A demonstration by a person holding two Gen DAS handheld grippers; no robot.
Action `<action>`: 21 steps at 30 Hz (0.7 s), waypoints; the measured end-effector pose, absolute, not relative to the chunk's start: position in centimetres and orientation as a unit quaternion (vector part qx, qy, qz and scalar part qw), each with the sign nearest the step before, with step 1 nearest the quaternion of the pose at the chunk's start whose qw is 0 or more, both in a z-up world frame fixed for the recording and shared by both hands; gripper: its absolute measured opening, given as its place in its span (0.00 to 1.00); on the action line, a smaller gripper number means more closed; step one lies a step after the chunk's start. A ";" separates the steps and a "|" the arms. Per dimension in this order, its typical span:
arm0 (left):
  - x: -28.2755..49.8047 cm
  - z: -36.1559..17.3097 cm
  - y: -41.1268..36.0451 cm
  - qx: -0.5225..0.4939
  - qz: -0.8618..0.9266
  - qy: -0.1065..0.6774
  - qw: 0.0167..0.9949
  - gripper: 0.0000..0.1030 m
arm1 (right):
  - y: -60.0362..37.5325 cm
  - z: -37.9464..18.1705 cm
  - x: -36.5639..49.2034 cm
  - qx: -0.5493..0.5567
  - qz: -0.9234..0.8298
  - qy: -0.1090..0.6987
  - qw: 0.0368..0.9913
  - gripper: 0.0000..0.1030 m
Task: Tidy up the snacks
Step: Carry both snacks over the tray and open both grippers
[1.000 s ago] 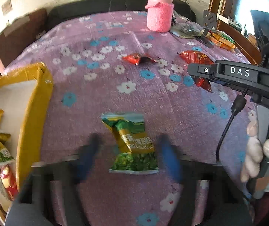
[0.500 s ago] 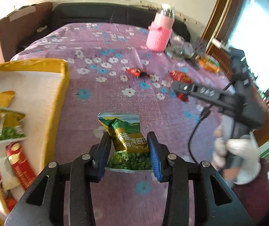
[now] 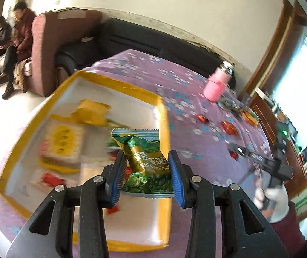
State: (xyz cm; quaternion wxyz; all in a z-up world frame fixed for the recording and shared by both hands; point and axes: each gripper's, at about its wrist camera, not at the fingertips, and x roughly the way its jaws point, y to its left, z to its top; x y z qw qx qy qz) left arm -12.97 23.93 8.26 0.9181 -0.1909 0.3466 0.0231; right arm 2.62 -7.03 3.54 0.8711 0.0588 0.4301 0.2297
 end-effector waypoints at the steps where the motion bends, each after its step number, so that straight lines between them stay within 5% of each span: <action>1: -13.3 8.0 24.7 -0.199 0.026 0.344 0.917 0.36 | -6.3 4.0 1.9 0.051 0.236 0.430 0.870 0.28; 21: -11.6 7.0 32.0 -0.195 0.021 0.361 0.912 0.36 | 10.2 6.1 -5.2 -0.022 0.368 0.433 0.823 0.27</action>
